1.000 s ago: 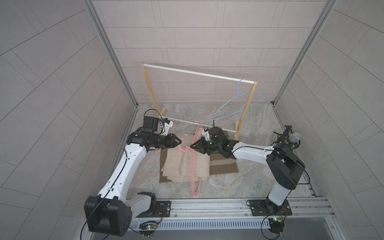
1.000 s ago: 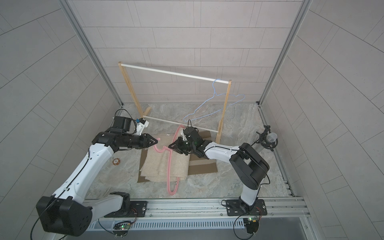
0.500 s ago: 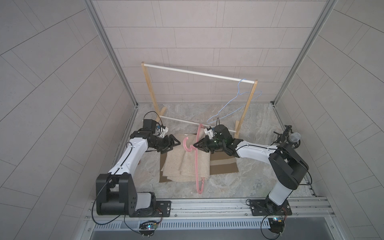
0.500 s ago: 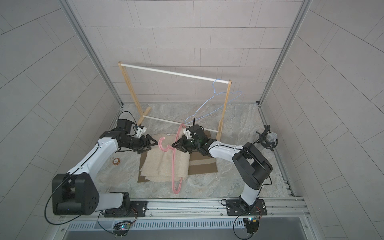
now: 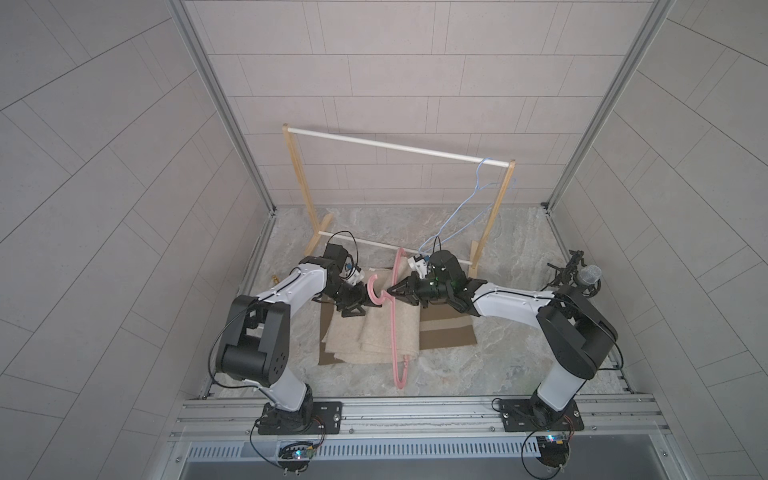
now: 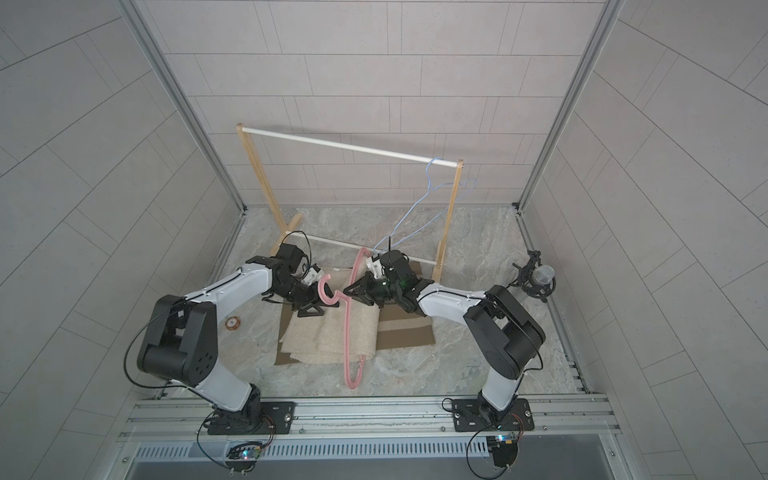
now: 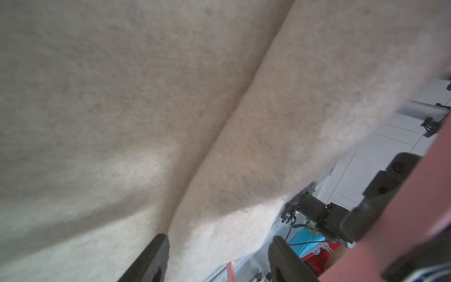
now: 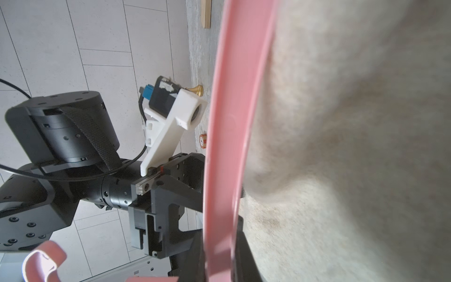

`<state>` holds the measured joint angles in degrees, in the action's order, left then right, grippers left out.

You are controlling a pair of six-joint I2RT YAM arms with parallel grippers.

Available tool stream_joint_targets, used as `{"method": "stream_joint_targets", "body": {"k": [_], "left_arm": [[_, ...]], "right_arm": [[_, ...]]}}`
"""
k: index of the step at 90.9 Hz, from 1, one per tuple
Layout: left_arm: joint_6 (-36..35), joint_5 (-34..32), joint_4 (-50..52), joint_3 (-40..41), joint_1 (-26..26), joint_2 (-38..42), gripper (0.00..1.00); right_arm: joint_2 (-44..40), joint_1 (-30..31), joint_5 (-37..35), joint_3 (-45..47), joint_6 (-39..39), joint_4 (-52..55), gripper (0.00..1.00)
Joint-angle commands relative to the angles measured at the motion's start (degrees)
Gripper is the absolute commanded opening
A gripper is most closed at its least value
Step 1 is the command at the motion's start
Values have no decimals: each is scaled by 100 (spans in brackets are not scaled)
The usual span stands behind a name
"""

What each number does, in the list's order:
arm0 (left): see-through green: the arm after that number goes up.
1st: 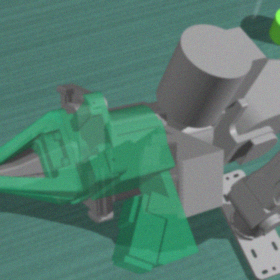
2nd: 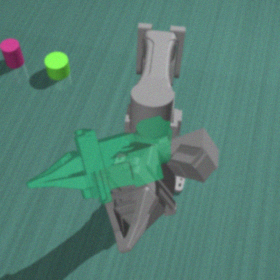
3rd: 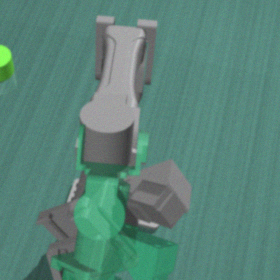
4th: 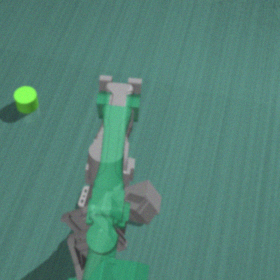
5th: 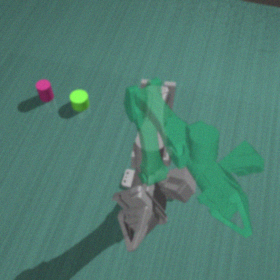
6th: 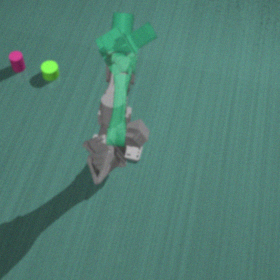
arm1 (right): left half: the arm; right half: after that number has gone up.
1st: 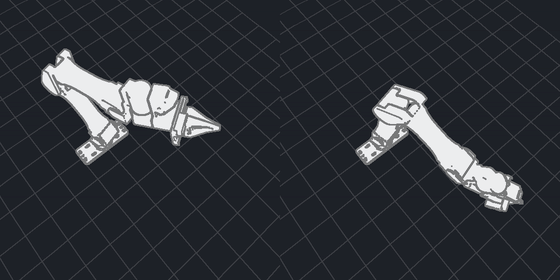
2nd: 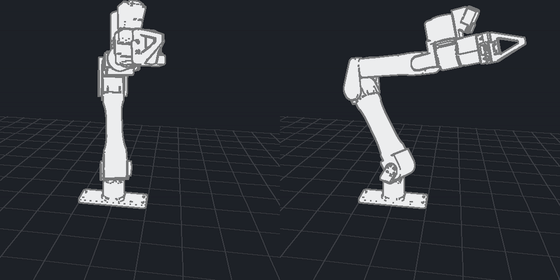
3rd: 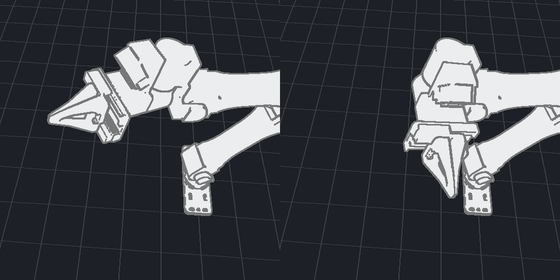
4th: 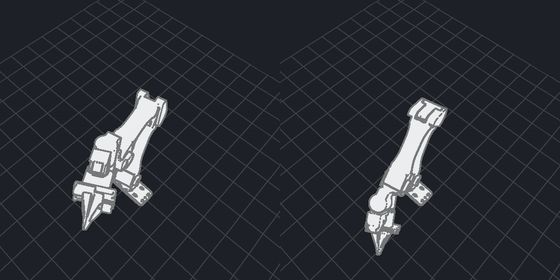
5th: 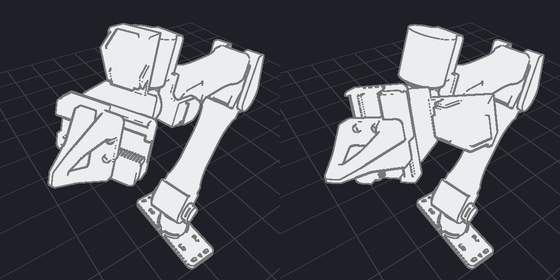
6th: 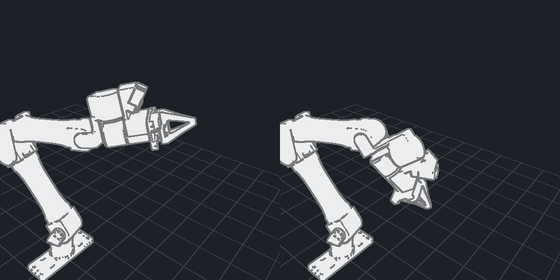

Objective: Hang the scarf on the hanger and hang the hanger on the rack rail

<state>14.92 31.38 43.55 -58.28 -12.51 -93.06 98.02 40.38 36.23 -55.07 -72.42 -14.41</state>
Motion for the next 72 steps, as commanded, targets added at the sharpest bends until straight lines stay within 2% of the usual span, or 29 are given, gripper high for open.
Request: {"method": "stream_joint_targets", "body": {"k": [1, 20, 26, 40, 54, 62, 72], "left_arm": [[49, -424, -35, -205, -197, -199, 67], [98, -544, -156, -402, -570, -544, 64], [103, -530, -160, -407, -625, -545, 55], [129, -595, -125, -369, -621, -199, 21], [98, -998, 251, -358, -572, 510, 1], [130, -1271, 569, -368, -441, 950, 0], [115, -1223, 901, -354, -28, 1505, 0]], "right_arm": [[-128, -11, 81, 46, -2, -186, 4], [-133, -13, 137, 47, -4, -220, 4], [-157, -13, 147, 54, 4, -220, 4], [-244, -46, 157, 69, 7, -206, 4], [-374, -98, 274, 113, -57, -274, 2], [-446, -126, 420, 153, -220, -510, 2], [-451, -129, 599, 157, -497, -825, 1]]}}
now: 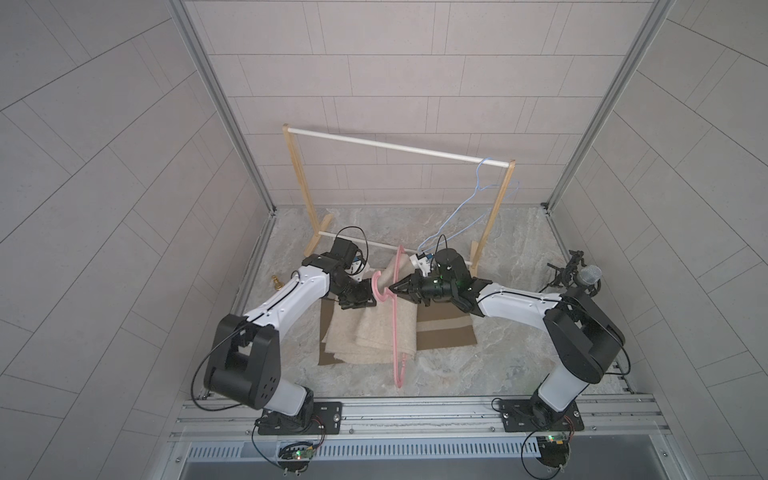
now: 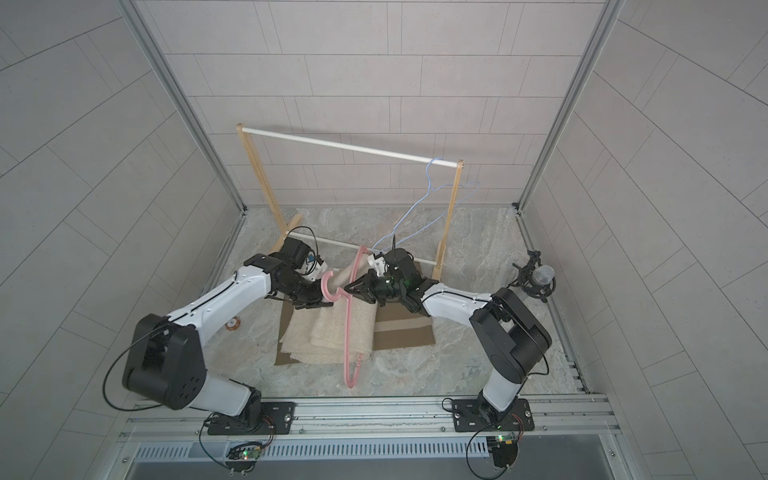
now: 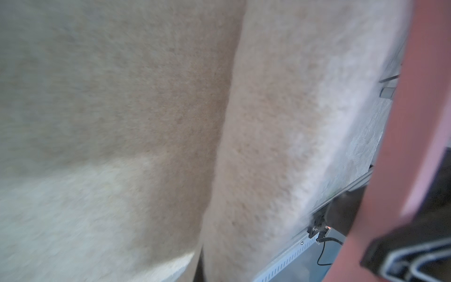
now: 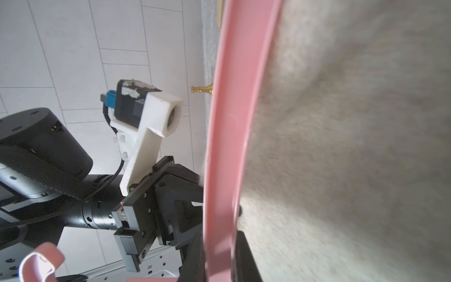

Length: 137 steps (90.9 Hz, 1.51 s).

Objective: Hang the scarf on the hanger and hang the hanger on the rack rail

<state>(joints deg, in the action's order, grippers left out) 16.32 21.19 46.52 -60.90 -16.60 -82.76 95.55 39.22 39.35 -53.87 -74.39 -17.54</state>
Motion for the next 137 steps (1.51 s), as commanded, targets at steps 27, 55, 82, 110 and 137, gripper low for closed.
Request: {"method": "stream_joint_targets", "body": {"k": [27, 55, 82, 110, 137], "left_arm": [[-344, 169, 1221, -196, 1848, 873, 0], [-473, 232, 1008, -135, 2182, 83, 0], [-497, -351, 813, -146, 2238, -407, 0], [-638, -938, 897, -385, 2313, -899, 0], [-783, -1176, 969, -445, 2349, -1358, 2]], "right_arm": [[177, 40, 355, -37, -874, -1333, 0], [467, -57, 327, 5, -82, -533, 0], [475, -275, 551, 43, 628, 218, 0], [488, -369, 739, 15, 993, 638, 0], [190, -477, 720, 80, 1088, 855, 0]]}}
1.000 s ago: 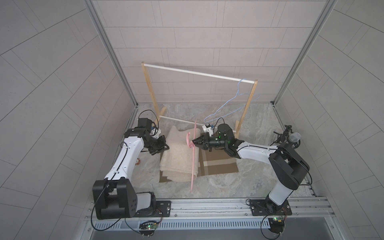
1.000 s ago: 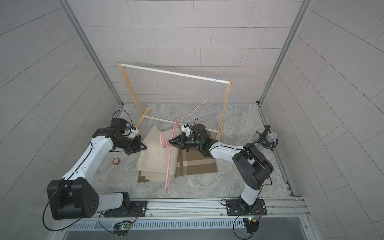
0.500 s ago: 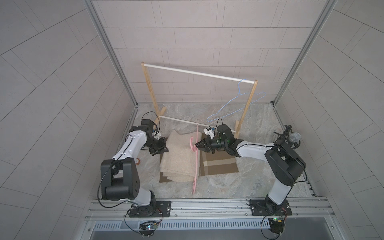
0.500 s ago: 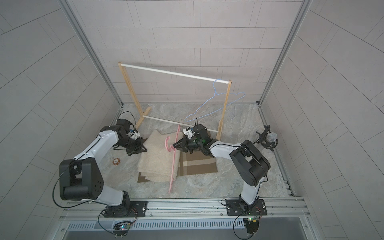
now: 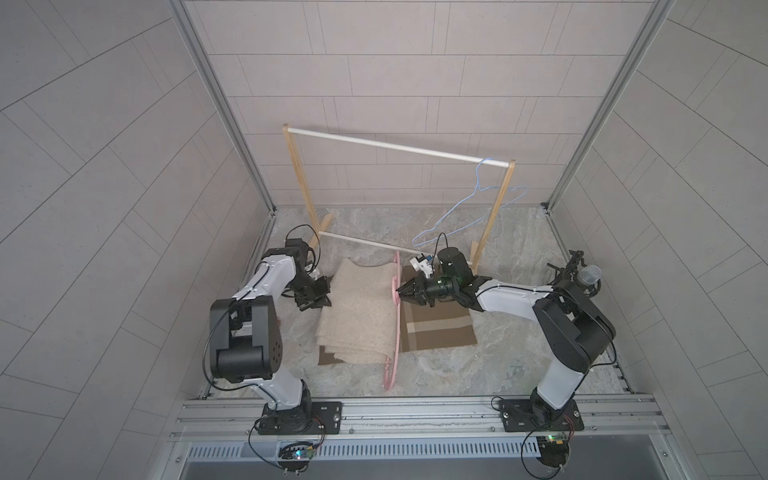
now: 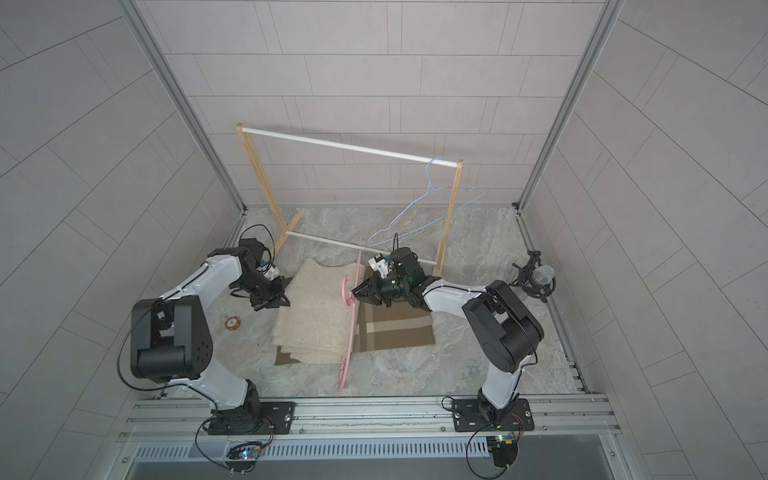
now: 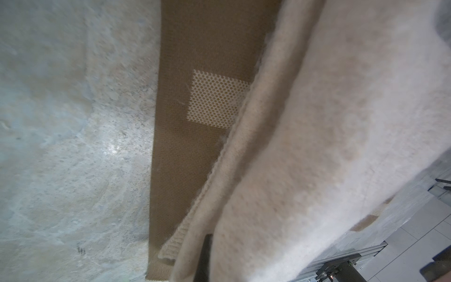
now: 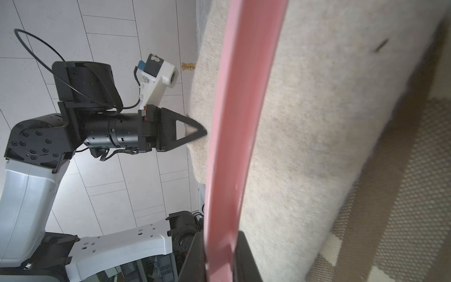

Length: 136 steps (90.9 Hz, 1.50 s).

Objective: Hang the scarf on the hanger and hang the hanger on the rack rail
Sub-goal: Hang the scarf on the hanger, then place the hanger at the clothesline.

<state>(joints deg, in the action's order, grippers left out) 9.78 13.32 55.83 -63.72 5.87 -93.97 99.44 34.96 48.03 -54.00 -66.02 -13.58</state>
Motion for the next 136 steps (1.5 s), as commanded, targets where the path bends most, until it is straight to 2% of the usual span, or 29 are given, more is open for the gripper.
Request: {"method": "stream_joint_targets", "body": {"k": [1, 21, 28, 36, 51, 68, 75, 83, 106, 120, 136], "left_arm": [[-127, -408, 44, -169, 105, -254, 2], [-151, -426, 85, -203, 100, -483, 9], [-135, -370, 78, -202, 93, -450, 15], [-118, -340, 78, -207, 94, -286, 26], [-124, -302, 239, -373, 91, 316, 37], [6, 589, 386, -593, -17, 1620, 45], [124, 954, 545, -693, -228, 2175, 47], [227, 1046, 746, -764, -554, 2978, 51], [874, 1222, 973, -551, -2002, 4840, 58], [1001, 1472, 973, -540, -2405, 5292, 60], [955, 1353, 812, -434, -2728, 5129, 60]], "right_arm": [[-215, -51, -146, 110, 227, 447, 0], [-650, -51, -100, 252, -296, 22, 0], [-912, -51, -109, 283, -487, 6, 0], [-1190, -51, -126, 405, -1043, -369, 0], [-1689, -51, -311, 276, -1224, 41, 0], [-2092, -93, -601, 209, -1346, 505, 0], [-2191, -112, -744, 199, -1540, 475, 0], [-2301, -112, -921, 127, -1655, 526, 0], [-2396, -171, -1338, 82, -1910, 704, 0], [-2426, -191, -1587, 66, -2075, 721, 0], [-2509, -184, -1823, -2, -2123, 838, 0]]}}
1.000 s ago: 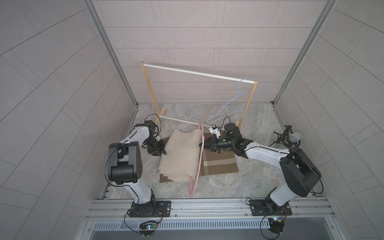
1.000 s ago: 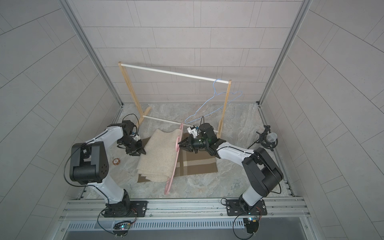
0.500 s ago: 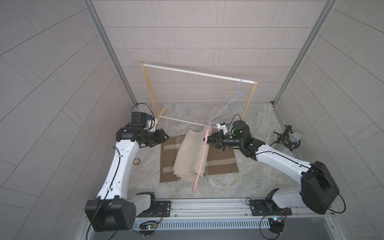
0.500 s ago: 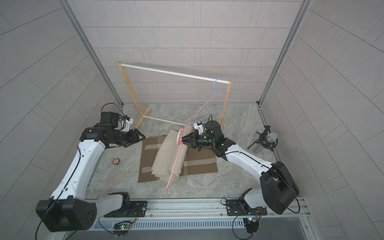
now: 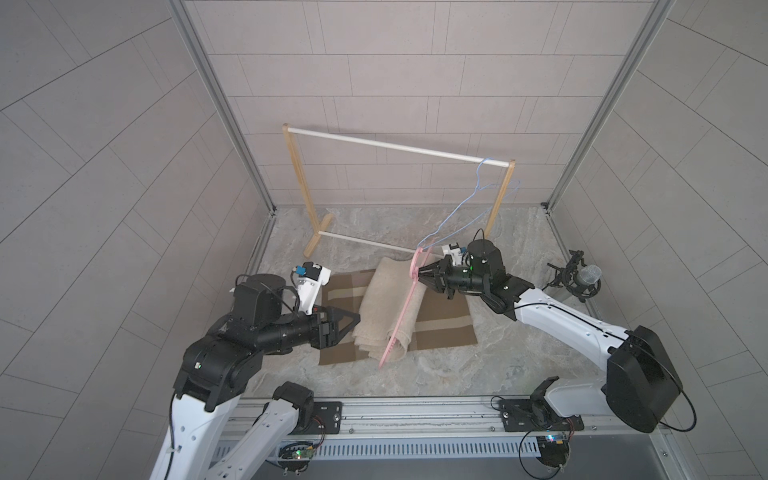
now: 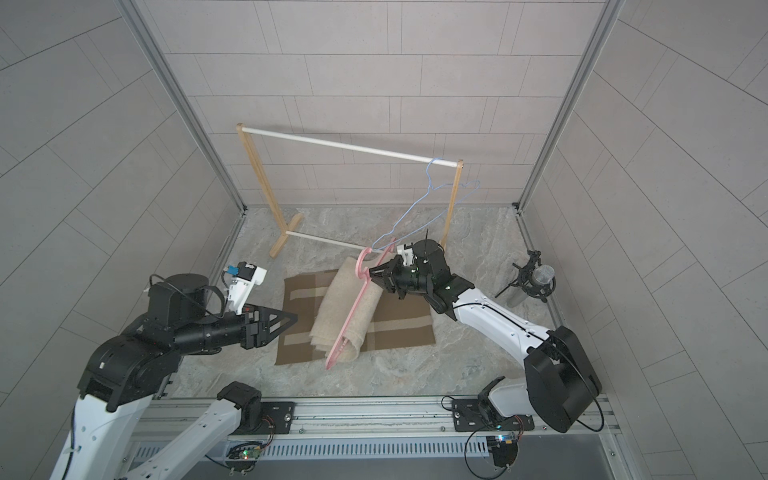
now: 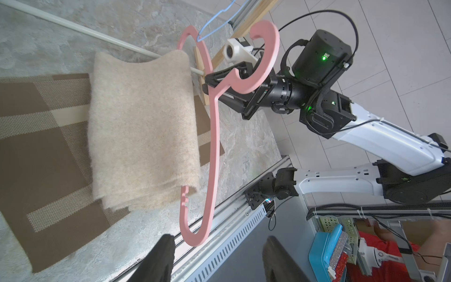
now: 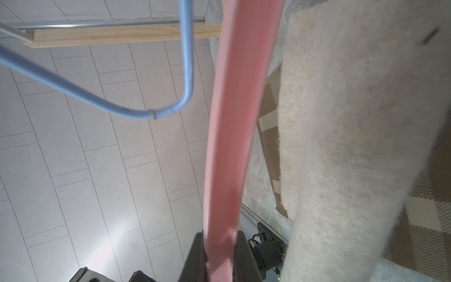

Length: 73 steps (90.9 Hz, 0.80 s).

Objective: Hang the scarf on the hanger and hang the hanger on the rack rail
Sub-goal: Place the hanger at the clothesline.

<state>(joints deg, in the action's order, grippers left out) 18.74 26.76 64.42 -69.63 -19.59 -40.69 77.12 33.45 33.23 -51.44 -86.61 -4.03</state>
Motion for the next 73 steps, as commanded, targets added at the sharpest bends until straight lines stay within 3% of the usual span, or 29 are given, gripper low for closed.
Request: {"method": "stream_joint_targets", "body": {"k": [1, 36, 56, 73], "left_arm": [[68, -24, -72, 162, -219, -214, 60], [75, -1761, -886, 252, -2190, -1400, 60], [-50, -2424, -1021, 187, -2734, -2071, 56], [-64, -2474, -1117, 216, -2928, -2392, 44]], "right_arm": [[-277, -37, -348, -264, -66, -116, 0], [-415, -15, -464, -238, -63, -41, 1], [-520, 8, -505, -215, -57, 24, 1], [-523, 63, -554, -182, -87, 12, 1]]}}
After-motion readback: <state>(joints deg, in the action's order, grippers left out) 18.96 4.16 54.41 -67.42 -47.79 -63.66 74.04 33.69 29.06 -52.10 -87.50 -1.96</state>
